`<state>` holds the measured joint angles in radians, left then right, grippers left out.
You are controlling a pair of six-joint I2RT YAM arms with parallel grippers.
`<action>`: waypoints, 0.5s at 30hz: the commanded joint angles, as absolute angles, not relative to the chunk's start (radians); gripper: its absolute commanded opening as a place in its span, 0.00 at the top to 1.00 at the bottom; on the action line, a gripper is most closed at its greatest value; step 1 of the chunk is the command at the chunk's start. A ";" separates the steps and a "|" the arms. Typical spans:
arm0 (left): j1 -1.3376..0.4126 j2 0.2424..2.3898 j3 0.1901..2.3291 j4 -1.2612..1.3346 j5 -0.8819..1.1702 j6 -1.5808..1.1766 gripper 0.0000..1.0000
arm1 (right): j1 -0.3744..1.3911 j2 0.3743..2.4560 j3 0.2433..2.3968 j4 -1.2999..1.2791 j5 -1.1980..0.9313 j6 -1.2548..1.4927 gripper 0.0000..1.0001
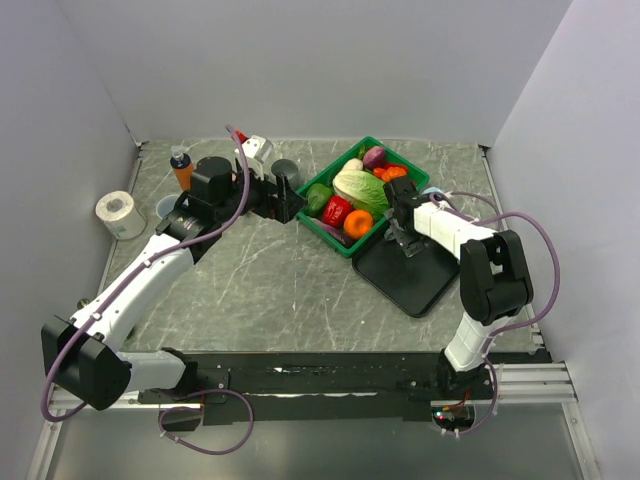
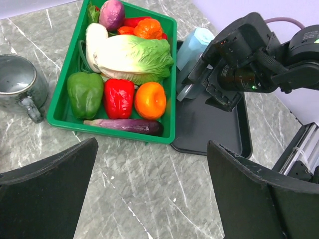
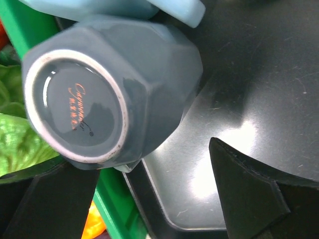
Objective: Turn the mug right side up
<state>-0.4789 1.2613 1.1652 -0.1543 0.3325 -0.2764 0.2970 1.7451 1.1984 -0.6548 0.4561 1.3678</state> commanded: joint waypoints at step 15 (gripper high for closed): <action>-0.472 1.262 1.163 -0.100 0.357 -0.298 0.04 | 0.298 1.667 1.176 -0.640 0.517 1.204 0.40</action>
